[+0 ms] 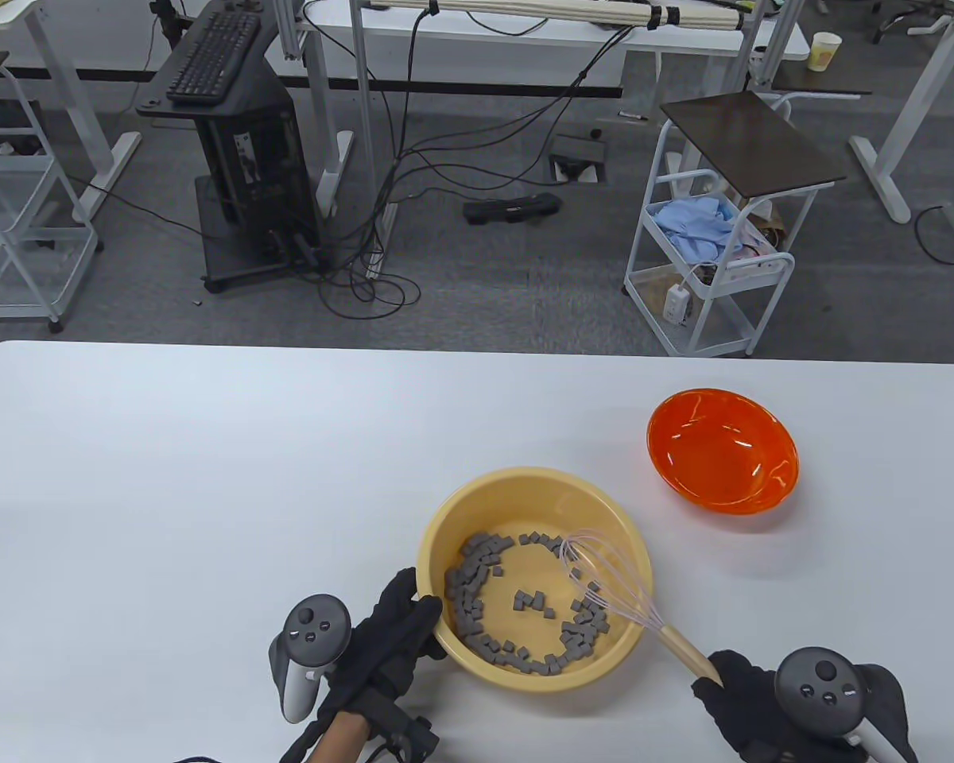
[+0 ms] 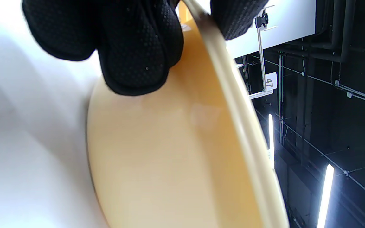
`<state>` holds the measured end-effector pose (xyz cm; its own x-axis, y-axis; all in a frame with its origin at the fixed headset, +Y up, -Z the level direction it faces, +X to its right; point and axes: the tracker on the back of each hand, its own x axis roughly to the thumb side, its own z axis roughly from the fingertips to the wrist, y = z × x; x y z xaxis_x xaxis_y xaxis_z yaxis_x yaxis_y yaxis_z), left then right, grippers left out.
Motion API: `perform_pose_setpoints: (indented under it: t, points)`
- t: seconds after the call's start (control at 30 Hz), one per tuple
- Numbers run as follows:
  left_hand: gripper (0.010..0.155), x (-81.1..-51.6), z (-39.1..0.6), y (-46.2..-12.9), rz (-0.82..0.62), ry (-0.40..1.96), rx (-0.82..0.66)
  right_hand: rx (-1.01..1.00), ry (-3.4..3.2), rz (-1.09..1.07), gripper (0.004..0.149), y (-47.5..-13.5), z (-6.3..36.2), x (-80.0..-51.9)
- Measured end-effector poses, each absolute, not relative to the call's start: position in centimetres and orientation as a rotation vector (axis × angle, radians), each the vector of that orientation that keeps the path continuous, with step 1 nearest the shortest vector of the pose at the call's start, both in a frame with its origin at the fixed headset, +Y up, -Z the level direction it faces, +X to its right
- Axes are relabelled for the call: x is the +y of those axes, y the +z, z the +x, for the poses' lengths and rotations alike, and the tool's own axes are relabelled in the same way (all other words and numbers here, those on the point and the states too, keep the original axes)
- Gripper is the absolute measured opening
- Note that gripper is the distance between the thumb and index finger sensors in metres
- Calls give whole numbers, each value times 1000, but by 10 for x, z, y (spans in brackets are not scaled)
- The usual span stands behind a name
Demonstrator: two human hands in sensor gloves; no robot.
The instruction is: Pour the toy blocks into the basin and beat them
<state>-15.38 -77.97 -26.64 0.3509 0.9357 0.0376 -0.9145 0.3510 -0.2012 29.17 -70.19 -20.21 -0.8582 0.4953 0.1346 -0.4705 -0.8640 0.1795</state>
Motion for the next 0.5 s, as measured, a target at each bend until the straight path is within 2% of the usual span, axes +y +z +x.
perform_pose_setpoints:
  t: [0.07,0.13,0.3,0.4,0.5]
  points:
    - [70,-776,-157,-267,-165,1157,-172,40,2616,194,54,-201,297,-702]
    - [72,-772,-162,-267,-138,1105,-166,-24,2558,139,54,-199,304,-702]
    - [74,-759,-179,-267,-64,987,-150,-43,2608,-16,54,-197,321,-705]
    - [74,-753,-189,-266,16,917,-121,-20,2612,-84,54,-195,329,-712]
    - [73,-750,-199,-265,91,822,-86,136,2619,-171,53,-195,342,-720]
